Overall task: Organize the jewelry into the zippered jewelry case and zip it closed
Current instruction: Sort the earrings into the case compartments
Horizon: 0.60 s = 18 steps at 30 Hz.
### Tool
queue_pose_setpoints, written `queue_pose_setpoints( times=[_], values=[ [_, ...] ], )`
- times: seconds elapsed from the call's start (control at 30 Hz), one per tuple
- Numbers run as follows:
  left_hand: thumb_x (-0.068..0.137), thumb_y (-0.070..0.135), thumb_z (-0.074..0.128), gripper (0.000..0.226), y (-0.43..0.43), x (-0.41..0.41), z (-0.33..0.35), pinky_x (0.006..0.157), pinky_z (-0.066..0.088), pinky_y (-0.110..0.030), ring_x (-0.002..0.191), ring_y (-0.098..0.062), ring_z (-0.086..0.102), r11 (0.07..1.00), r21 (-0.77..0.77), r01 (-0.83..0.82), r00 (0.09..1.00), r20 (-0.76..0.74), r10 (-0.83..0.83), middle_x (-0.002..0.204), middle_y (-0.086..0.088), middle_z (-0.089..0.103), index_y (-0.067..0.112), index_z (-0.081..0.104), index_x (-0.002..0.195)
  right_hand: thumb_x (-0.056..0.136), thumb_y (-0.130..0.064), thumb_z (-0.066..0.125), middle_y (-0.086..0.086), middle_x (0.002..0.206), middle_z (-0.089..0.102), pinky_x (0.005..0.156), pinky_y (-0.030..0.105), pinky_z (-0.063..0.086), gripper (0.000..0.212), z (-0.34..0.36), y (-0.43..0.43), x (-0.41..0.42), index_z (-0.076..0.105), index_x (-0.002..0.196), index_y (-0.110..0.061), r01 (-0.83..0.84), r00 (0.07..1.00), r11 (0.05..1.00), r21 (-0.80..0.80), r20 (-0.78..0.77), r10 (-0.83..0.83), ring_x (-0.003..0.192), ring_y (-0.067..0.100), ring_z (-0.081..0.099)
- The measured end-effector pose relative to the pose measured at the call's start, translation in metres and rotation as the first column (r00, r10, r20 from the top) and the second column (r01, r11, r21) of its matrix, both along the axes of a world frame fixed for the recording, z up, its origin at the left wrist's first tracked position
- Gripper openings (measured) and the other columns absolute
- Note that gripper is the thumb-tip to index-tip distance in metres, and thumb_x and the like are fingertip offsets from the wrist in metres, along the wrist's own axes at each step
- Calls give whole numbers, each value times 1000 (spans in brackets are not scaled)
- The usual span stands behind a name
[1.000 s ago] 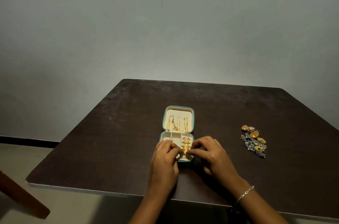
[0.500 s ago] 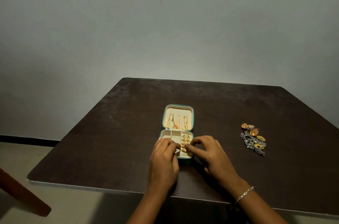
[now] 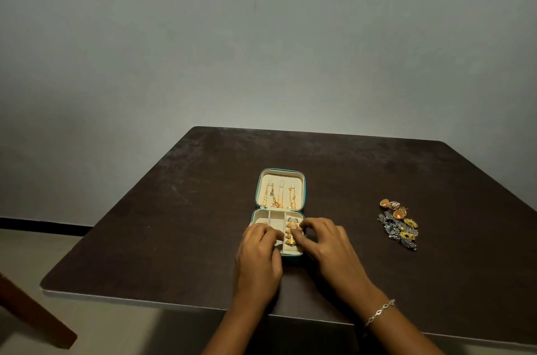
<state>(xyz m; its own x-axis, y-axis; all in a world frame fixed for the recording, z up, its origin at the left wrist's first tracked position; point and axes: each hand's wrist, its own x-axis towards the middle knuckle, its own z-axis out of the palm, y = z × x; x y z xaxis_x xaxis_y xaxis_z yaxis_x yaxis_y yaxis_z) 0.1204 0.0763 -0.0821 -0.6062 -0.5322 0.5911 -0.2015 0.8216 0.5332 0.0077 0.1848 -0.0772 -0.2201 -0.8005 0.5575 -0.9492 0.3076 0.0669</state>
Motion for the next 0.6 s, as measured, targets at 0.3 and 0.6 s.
queue_pose_setpoints(
  times=[0.3,0.6],
  values=[
    [58,-13,68,34,0,0,3,65,39,-15,82,-17,61,1000,-14,7,1000,-4,-7,85,-1,63,13,64,80,55,-27,86,5,106,64,66,26,49,62,3,-7,-8,62,112,-24,63,997,997,52,30,-64,95,19,64],
    [65,-8,62,27,-3,-2,2,66,40,-17,86,-12,56,1000,1,2,1000,-19,-2,87,-1,62,14,64,81,65,-25,78,6,108,61,68,27,38,51,15,-18,-16,58,112,-21,62,992,995,79,109,-70,98,25,61]
  ],
)
